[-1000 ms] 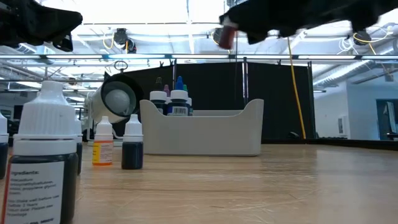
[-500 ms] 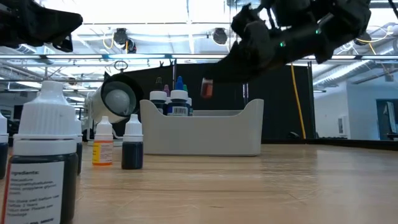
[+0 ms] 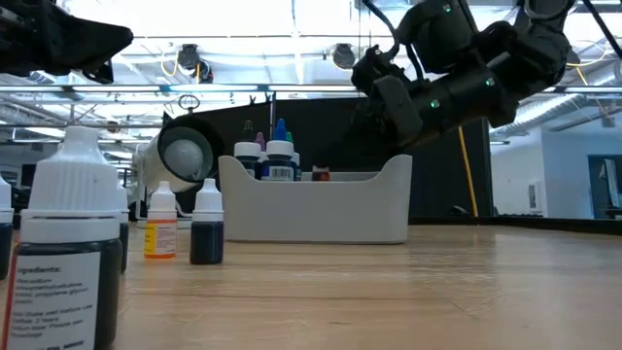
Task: Pick & Place food coloring
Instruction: Put the small orange food coloring bottle into the gray bin
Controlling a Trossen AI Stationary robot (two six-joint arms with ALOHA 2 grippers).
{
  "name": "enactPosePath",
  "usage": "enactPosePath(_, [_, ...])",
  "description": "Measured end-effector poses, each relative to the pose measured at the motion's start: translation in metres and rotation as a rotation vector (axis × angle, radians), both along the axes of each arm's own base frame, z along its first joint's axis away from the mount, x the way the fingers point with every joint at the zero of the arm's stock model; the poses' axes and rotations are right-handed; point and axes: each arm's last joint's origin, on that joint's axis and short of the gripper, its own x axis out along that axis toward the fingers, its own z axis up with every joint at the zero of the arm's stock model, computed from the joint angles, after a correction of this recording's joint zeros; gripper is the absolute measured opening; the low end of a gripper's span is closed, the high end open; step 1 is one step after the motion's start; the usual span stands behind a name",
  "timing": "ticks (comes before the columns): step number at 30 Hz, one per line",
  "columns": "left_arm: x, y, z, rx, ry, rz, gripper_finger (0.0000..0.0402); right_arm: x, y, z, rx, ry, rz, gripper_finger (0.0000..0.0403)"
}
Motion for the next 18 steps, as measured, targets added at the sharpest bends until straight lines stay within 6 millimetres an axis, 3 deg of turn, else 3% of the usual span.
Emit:
enactPosePath(9, [0.000,0.000,0.000,-0.002,-0.003,0.000,0.0021,0.015,0.001,0.006,-0.004,0.201,-0.013,0.0051])
enactPosePath(18, [0.000,0.000,0.000,-0.003,-0.002,0.000,0.0021,0.021,-0.001,0.012,0.014,0.222,-0.058,0.0051])
